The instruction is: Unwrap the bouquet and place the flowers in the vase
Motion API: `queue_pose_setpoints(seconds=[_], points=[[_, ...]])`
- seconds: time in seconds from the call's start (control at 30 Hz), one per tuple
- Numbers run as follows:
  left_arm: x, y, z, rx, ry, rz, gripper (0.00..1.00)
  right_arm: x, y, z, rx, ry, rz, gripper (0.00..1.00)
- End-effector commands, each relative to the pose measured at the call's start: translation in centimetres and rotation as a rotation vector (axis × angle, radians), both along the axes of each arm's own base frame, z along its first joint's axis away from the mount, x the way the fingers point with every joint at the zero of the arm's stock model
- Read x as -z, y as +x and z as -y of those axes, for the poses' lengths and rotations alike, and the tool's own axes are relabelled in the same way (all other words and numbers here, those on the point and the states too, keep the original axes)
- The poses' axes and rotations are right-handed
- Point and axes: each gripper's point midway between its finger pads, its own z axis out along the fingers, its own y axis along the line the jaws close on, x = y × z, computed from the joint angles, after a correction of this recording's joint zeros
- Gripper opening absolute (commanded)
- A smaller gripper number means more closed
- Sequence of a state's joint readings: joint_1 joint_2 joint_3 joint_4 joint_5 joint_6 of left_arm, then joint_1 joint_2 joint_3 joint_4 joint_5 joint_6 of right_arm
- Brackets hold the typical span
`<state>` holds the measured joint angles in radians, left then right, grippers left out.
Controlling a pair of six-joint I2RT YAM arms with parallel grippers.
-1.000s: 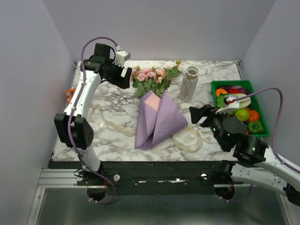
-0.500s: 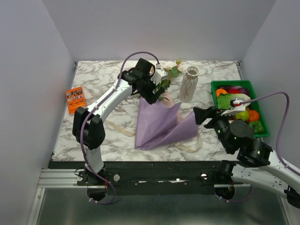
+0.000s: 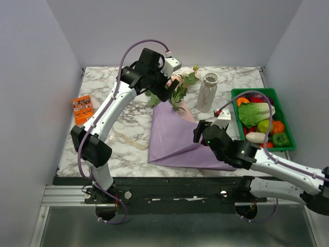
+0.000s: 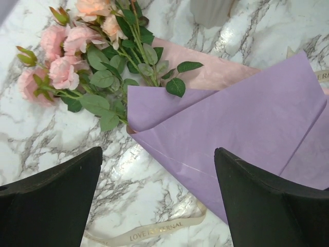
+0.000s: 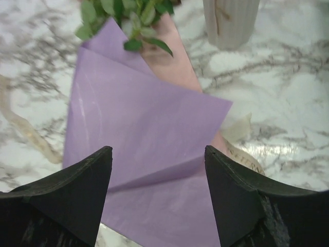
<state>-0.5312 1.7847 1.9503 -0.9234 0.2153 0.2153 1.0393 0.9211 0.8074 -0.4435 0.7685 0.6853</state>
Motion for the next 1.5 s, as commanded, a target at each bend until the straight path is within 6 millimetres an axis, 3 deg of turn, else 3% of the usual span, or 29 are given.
queue_pose_setpoints(seconds=[0.0, 0.17, 0.27, 0.3, 0.4, 0.5, 0.6, 0.63, 0.73, 0.77, 0.87, 0.9, 0.93, 0.97, 1.0, 1.03, 1.07, 1.13, 1.17, 1.2, 1.23, 1.27, 1.3, 1.33, 1.37, 1.4, 1.43, 1.47], points=[[-4.7, -1.1, -3.6, -0.091, -0.009, 0.067, 0.99, 6.9, -0.6, 1.5, 0.146, 0.019, -0.193, 0.8], [-5.0, -0.8, -8.0, -0.194, -0.012, 0.032, 0.99, 11.0, 1.3, 1.9, 0.157, 0.153, -0.277, 0.76], [-5.1, -1.4, -9.8, -0.218, -0.006, 0.032, 0.99, 11.1, 2.6, 0.7, 0.093, 0.195, -0.253, 0.71], [-5.5, -1.6, -10.6, -0.228, -0.003, 0.046, 0.99, 10.1, 3.1, -0.4, 0.051, 0.235, -0.219, 0.7], [-5.2, -2.3, -11.3, -0.235, 0.002, 0.039, 0.99, 9.7, 3.7, -2.0, -0.017, 0.268, -0.188, 0.63], [-5.1, -3.0, -11.6, -0.23, 0.01, 0.041, 0.99, 10.5, 3.8, -2.6, -0.041, 0.263, -0.202, 0.55], [-4.8, -3.6, -12.0, -0.231, 0.02, 0.042, 0.99, 11.0, 3.8, -2.9, -0.047, 0.262, -0.214, 0.37], [-4.4, -3.7, -12.2, -0.237, 0.031, 0.037, 0.99, 11.2, 3.8, -2.8, -0.045, 0.26, -0.217, 0.23], [-4.5, -3.9, -12.5, -0.242, 0.037, 0.053, 0.99, 10.7, 4.0, -3.1, -0.053, 0.266, -0.208, 0.01], [-4.6, -3.9, -12.5, -0.243, 0.034, 0.058, 0.99, 10.3, 4.0, -3.2, -0.066, 0.265, -0.2, 0.01], [-4.7, -4.3, -12.6, -0.25, 0.026, 0.056, 0.99, 6.6, 4.7, -4.7, -0.152, 0.276, -0.124, 0.01], [-5.0, -4.4, -12.7, -0.258, 0.022, 0.062, 0.99, 5.4, 4.8, -5.5, -0.192, 0.284, -0.106, 0.01], [-5.2, -4.3, -12.9, -0.266, 0.024, 0.072, 0.99, 2.5, 5.5, -6.5, -0.223, 0.31, -0.057, 0.01], [-5.4, -4.1, -13.2, -0.286, 0.026, 0.083, 0.99, 1.5, 5.9, -7.1, -0.257, 0.294, -0.036, 0.01], [-5.5, -3.5, -14.8, -0.35, 0.046, 0.097, 0.99, 0.2, 5.9, -8.2, -0.309, 0.312, -0.022, 0.01], [-5.9, -3.2, -15.6, -0.398, 0.032, 0.096, 0.99, -3.0, 6.4, -9.6, -0.353, 0.344, 0.028, 0.01], [-6.2, -3.0, -16.3, -0.43, 0.02, 0.094, 0.99, -3.8, 6.5, -10.7, -0.396, 0.339, 0.042, 0.01], [-7.7, -2.7, -18.3, -0.517, -0.026, 0.115, 0.99, -4.3, 6.3, -14.3, -0.506, 0.34, 0.029, 0.01], [-8.5, -2.7, -18.8, -0.539, -0.034, 0.14, 0.99, -7.2, 6.8, -15.9, -0.543, 0.351, 0.087, 0.01], [-9.4, -3.0, -19.3, -0.557, -0.041, 0.169, 0.99, -6.1, 6.6, -18.4, -0.622, 0.34, 0.052, 0.01], [-10.4, -3.1, -20.2, -0.585, -0.043, 0.199, 0.99, -6.5, 6.4, -20.0, -0.667, 0.337, 0.055, 0.01], [-11.1, -3.3, -20.7, -0.599, -0.05, 0.219, 0.99, -9.9, 5.8, -22.4, -0.743, 0.359, 0.116, 0.01], [-11.9, -3.8, -21.2, -0.615, -0.054, 0.239, 0.99, -9.4, 5.1, -24.3, -0.822, 0.353, 0.083, 0.01], [-13.0, -4.1, -22.1, -0.635, -0.059, 0.266, 0.99, -7.1, 5.1, -26.7, -0.866, 0.331, 0.028, 0.01], [-13.2, -4.6, -22.5, -0.644, -0.055, 0.27, 0.99, -6.3, 5.0, -28.2, -0.904, 0.317, 0.006, 0.01], [-13.5, -5.0, -22.9, -0.649, -0.051, 0.276, 0.99, -8.0, 4.9, -29.8, -0.954, 0.338, 0.024, 0.03], [-13.9, -5.8, -23.1, -0.649, -0.049, 0.289, 0.99, -4.1, 4.9, -31.6, -0.972, 0.3, -0.058, 0.06], [-13.5, -6.3, -23.2, -0.641, -0.039, 0.276, 0.99, -3.2, 4.7, -32.5, -0.992, 0.294, -0.08, 0.09]])
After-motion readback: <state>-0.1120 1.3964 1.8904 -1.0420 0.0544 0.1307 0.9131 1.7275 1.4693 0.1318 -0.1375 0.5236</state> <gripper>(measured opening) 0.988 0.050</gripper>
